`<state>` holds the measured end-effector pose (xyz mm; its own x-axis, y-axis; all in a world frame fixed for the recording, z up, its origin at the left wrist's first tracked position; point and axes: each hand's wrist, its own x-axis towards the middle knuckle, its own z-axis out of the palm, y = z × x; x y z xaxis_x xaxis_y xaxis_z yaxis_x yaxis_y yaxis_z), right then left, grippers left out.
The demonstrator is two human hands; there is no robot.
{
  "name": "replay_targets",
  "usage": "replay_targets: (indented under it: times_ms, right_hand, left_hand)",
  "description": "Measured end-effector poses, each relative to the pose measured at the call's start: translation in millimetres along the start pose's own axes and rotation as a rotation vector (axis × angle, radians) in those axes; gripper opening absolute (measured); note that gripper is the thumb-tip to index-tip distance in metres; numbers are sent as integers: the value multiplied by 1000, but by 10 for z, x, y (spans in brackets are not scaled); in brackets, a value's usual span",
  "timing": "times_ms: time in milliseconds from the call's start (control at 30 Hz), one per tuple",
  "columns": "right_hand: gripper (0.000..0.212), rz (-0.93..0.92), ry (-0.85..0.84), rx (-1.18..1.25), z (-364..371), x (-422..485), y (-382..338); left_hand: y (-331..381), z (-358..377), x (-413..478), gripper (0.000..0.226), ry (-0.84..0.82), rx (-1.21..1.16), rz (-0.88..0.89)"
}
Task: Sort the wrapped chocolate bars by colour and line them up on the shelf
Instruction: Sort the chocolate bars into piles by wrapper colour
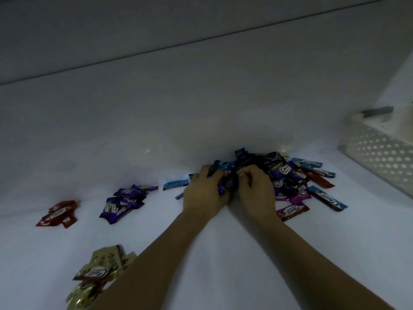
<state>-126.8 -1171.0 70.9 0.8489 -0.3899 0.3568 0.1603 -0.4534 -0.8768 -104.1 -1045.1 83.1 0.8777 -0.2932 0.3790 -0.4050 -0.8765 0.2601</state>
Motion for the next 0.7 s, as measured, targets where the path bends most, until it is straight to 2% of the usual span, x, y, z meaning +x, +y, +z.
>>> replay_targets:
  times_ms: [100,233,400,500,567,633,700]
  right_hand:
    - [15,-20,43,41,-48,6,-47]
    - [14,-97,116,10,-88,-8,-84]
    - [12,-140,71,21,-99,-55,-111]
    - [14,-134,-51,147,-93,-116,-202]
    - [26,-107,-176,263,-91,-185,-314]
    - [40,-92,-301,387,-67,-257,-473]
    - [45,-124,-433,471,4,-325,-681]
  left_hand:
    - [-19,-93,49,40,5,-23,4]
    - [15,-242,35,39,72,-226,-125]
    - [-20,-452,-12,29,90,-523,-267]
    - [-3,-639,-89,16,114,-863,-400]
    - [9,-775,-176,13,100,-1121,-513]
    - [-19,-905,-274,15,82,-1226,-555]
    - [-69,-1043,-379,16,54,-1260,-557]
